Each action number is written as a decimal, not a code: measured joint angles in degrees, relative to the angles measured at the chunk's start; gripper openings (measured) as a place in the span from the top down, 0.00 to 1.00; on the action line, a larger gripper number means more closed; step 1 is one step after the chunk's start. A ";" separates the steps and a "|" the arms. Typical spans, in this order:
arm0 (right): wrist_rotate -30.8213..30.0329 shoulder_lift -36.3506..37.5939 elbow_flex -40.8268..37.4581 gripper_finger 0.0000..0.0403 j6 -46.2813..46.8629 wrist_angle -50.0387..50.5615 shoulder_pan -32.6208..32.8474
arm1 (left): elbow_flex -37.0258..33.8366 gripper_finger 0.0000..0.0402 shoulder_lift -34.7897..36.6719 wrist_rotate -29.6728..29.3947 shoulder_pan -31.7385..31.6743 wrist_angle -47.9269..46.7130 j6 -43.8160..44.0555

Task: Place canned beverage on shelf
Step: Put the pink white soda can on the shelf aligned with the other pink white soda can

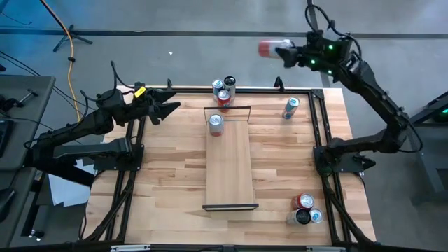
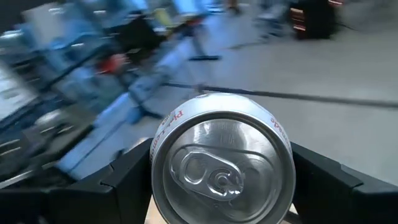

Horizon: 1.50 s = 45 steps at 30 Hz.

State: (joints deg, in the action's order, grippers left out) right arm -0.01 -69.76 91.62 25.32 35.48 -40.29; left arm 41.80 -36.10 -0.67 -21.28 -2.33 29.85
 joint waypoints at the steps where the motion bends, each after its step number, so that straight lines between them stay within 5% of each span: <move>1: -0.05 0.00 1.04 0.29 -0.63 -0.10 2.32 | 0.00 0.03 0.00 -0.02 -0.02 0.00 -0.02; 8: -1.54 -0.04 3.40 0.29 -4.35 -1.00 18.25 | 0.00 0.03 -1.17 -1.29 -0.01 0.09 -0.09; 16: -5.00 -0.28 -5.22 0.29 -3.91 -11.13 29.32 | -0.02 0.03 -4.48 3.17 -0.02 1.02 -3.70; 25: 0.27 -0.12 -19.45 0.29 0.17 -23.01 30.69 | -0.01 0.03 -8.18 5.51 1.51 6.91 -15.80; 38: 4.84 0.00 -20.57 0.29 0.24 -24.95 30.71 | -0.02 0.03 -9.68 5.44 5.06 7.45 -18.09; 45: 5.00 -5.73 -6.29 0.29 -4.14 -0.10 32.06 | -0.02 0.03 -9.65 5.36 5.60 10.32 -17.03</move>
State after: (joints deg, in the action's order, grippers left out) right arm 4.99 -75.48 85.33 21.17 35.38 -8.24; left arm 41.78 -45.75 4.70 -15.68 8.00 12.82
